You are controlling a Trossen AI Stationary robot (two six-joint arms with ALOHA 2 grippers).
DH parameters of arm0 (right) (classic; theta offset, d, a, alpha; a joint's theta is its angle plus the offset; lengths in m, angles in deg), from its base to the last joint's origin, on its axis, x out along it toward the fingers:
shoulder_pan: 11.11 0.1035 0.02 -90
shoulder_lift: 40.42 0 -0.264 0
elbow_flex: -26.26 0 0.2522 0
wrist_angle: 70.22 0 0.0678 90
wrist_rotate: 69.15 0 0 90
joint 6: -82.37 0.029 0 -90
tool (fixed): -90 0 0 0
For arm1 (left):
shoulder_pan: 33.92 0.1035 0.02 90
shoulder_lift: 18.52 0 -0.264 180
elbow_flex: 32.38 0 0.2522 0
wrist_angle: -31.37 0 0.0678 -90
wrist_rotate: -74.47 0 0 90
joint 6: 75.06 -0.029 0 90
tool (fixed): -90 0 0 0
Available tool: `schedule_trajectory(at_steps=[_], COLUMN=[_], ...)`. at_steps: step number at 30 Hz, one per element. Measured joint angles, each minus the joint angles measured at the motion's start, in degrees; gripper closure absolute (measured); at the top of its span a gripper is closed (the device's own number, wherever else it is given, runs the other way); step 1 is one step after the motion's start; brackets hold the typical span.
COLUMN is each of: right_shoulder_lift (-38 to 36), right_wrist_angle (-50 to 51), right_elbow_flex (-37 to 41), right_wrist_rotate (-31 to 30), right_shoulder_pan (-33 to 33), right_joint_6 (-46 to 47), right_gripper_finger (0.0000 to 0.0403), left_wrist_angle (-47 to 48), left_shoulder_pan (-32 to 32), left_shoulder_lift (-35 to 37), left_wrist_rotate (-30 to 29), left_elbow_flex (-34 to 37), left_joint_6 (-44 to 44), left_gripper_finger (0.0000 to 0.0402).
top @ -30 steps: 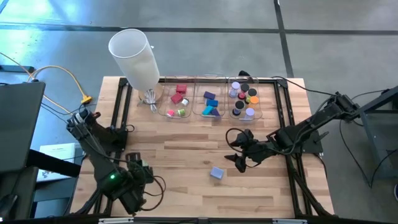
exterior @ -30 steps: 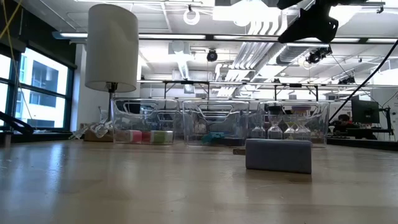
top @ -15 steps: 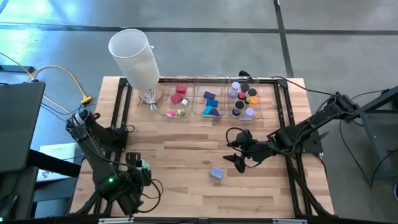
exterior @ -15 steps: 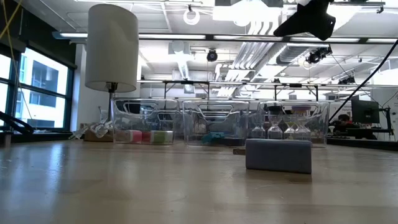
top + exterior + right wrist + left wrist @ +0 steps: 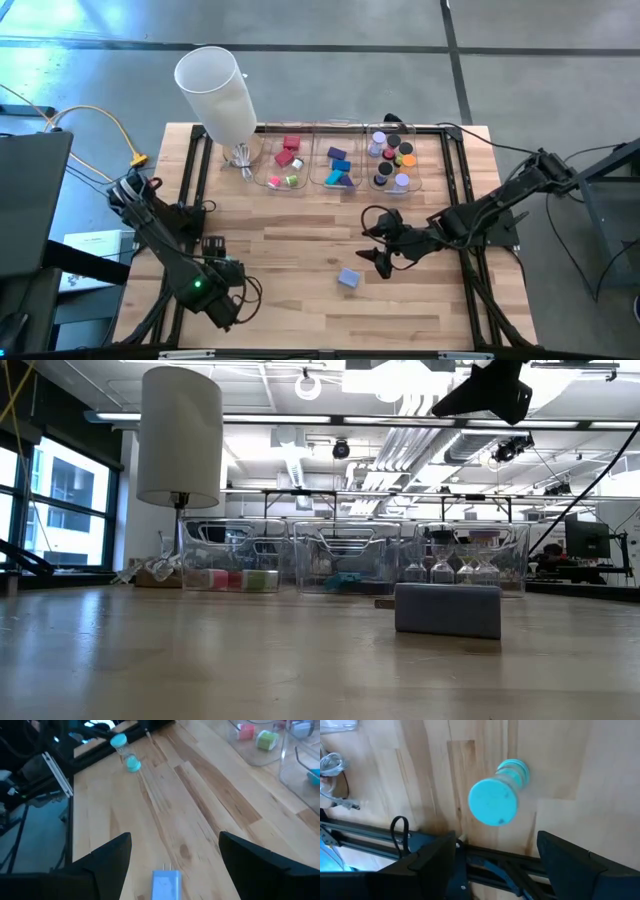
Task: Pick & Place Office items
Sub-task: Put the light blue hourglass into the right transparent bin
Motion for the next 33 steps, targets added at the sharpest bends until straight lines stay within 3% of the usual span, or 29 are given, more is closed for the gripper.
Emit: schedule_trajectory(at_steps=[14, 24, 33], right_shoulder_lift=[0.26, 0.26, 0.26], right_wrist_angle=[0.1, 0.1, 0.13], right_elbow_flex=[-0.02, -0.02, -0.02], right_wrist_rotate=[0.12, -0.07, -0.09], right_shoulder_pan=[0.09, 0.09, 0.09], right_joint_6=[-0.04, -0.06, -0.23], right_gripper_finger=[0.0114, 0.0114, 0.0114], left_wrist_angle=[-3.35, -10.59, -13.78], left_shoulder_pan=[0.68, 3.03, 5.5], left_shoulder_lift=[7.28, 8.48, 8.48], left_wrist_rotate=[-0.65, -0.08, 4.33], left_elbow_flex=[3.95, 10.63, 13.59], left_joint_6=[-3.76, -8.52, -10.73], left_gripper_finger=[0.0131, 0.0131, 0.0131])
